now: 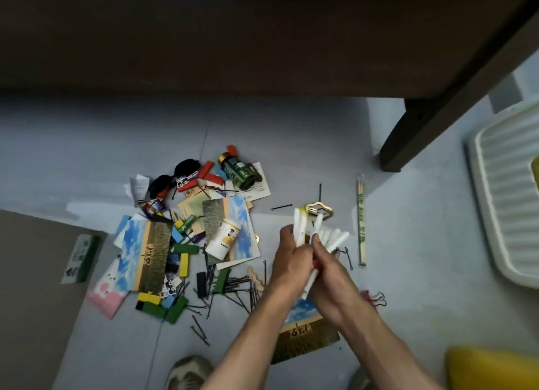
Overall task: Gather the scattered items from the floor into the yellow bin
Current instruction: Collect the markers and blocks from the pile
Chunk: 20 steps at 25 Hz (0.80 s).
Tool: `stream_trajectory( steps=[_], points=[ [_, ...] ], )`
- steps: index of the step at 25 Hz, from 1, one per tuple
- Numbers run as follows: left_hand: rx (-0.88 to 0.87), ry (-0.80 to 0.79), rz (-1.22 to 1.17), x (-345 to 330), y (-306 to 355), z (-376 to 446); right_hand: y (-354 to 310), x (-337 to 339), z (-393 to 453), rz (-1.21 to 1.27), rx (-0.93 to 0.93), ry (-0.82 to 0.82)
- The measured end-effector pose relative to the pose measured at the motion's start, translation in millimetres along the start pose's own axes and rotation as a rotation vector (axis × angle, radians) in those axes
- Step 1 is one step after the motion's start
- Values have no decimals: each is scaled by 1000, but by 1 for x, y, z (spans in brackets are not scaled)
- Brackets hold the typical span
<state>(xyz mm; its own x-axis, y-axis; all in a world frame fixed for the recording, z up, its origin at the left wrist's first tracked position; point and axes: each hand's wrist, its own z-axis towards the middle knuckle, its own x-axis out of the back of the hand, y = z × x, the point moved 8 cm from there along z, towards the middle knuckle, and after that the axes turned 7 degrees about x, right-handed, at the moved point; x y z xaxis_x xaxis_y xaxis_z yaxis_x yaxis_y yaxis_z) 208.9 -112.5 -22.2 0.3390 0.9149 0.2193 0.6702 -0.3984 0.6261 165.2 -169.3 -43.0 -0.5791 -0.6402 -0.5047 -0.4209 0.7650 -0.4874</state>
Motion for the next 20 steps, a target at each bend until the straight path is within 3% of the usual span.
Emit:
stream_trajectory(
  steps=[3, 6, 8, 11, 13, 16, 18, 20],
  points=[
    [-45, -13, 376, -22, -13, 4, 4, 23, 3, -127, -51, 19],
    [-44, -126, 627, -39, -28, 4, 6, 47, 15, -168, -58, 214],
    [-55, -234, 410, -47, -29, 0, -4, 61, 19, -202, 21, 349],
    [-175, -99, -64, -27, -16, -3, -33, 69, 21, -193, 200, 399],
    [-148, 38, -117, -10, -21, 4, -73, 88, 25, -443, 357, 539],
    [-134, 184, -6, 11, -22, 16, -132, 108, 34, -1126, 468, 677],
    [-213, 227, 249, 15, -18, 19, -132, 110, 47, -1373, 430, 612],
    [-264, 241, 420, 16, -23, 21, -118, 102, 53, -1471, 441, 549]
  ],
)
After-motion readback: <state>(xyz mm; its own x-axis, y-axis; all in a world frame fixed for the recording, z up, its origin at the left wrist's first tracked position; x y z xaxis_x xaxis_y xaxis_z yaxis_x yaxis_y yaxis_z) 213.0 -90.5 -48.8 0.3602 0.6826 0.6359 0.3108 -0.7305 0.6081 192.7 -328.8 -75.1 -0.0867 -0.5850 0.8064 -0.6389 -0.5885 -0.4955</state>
